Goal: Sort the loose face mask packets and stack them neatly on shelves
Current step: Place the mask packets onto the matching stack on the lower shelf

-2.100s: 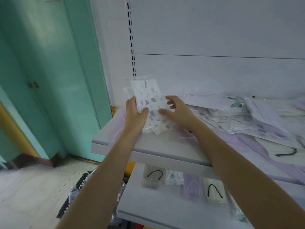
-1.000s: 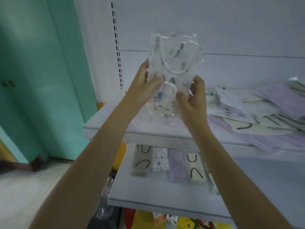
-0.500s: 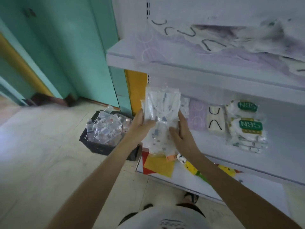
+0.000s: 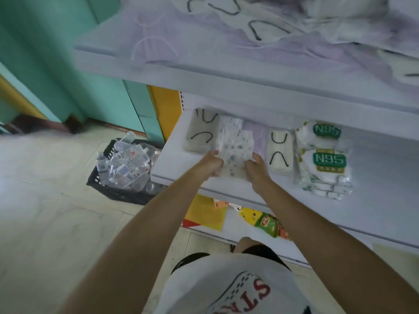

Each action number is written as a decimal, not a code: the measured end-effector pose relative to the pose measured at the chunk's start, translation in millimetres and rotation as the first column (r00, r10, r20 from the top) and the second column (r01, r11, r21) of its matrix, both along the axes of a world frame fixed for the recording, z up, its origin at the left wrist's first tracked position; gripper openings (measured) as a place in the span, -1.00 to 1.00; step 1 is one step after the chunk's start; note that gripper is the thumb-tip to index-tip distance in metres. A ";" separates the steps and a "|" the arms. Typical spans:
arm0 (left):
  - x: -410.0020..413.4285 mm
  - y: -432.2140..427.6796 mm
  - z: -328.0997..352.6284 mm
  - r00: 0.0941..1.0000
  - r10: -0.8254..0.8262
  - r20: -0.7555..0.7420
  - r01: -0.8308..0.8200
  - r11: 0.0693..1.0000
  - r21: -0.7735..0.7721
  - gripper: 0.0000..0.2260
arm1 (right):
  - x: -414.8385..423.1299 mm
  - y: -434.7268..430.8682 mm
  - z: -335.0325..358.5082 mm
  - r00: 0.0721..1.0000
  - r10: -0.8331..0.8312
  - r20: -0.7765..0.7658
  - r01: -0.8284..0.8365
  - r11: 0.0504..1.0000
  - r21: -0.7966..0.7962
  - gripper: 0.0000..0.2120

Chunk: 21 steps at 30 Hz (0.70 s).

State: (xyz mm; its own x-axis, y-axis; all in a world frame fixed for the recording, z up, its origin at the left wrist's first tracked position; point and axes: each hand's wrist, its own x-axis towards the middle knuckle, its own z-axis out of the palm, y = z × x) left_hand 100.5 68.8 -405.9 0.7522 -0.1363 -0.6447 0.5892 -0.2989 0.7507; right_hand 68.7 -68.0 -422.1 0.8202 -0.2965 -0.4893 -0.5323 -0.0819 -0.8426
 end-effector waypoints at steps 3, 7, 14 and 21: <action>32.5 -14.6 -11.9 0.996 0.029 0.088 -0.034 0.998 0.047 -0.49 | 28.5 -13.2 -10.7 1.000 0.030 0.009 -0.030 0.997 0.072 -0.63; 70.5 -27.2 -38.9 0.965 0.055 0.257 -0.074 0.995 0.066 -0.53 | 66.5 -24.5 -25.2 0.996 -0.034 0.077 0.026 0.995 0.100 -0.47; 89.7 -23.2 -88.3 0.838 -0.246 0.487 0.029 0.911 0.410 -0.55 | 123.1 -28.6 -63.4 1.000 -0.016 -0.010 0.017 0.993 0.119 -0.42; 78.9 -9.8 -102.4 0.549 -0.715 0.432 0.192 0.611 0.768 -0.72 | 144.4 -19.1 -66.5 0.999 0.028 -0.028 -0.029 0.999 -0.020 -0.52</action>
